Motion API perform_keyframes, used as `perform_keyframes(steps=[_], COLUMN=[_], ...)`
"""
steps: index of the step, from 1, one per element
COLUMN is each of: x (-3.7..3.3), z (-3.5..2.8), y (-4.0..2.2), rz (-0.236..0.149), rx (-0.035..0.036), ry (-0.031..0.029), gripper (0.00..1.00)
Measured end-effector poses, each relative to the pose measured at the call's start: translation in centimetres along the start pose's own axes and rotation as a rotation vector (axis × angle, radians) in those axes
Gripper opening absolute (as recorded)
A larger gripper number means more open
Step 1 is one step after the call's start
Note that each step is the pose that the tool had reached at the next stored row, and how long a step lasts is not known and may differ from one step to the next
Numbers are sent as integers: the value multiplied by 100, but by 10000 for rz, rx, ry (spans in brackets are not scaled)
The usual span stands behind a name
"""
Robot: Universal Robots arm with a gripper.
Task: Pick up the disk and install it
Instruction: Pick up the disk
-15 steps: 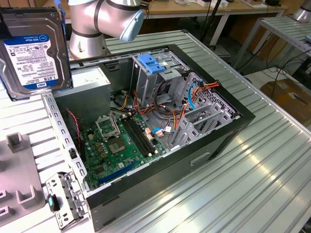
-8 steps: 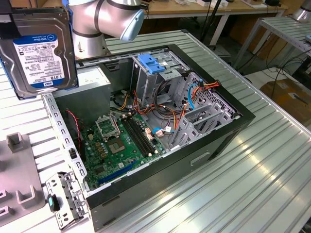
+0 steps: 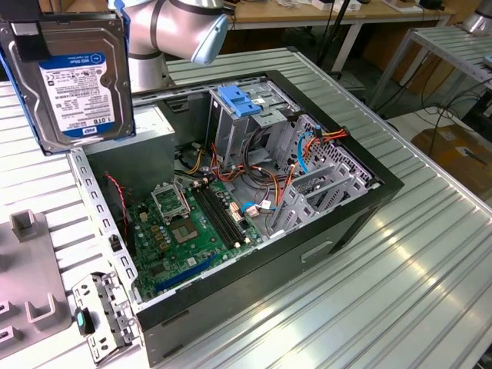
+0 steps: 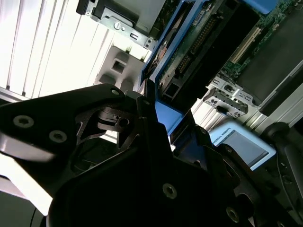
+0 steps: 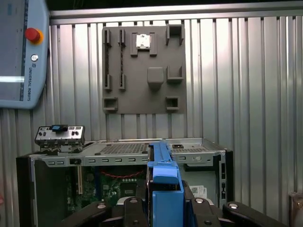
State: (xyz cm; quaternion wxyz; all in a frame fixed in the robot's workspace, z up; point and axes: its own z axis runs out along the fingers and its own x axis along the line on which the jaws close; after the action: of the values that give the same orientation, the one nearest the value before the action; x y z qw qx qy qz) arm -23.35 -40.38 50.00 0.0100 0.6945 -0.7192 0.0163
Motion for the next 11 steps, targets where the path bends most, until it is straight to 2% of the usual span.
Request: perform_keyframes(steps=[11], x=[11], z=[2], y=[-191], rz=[1], rx=[0], ry=[0], gripper=[36])
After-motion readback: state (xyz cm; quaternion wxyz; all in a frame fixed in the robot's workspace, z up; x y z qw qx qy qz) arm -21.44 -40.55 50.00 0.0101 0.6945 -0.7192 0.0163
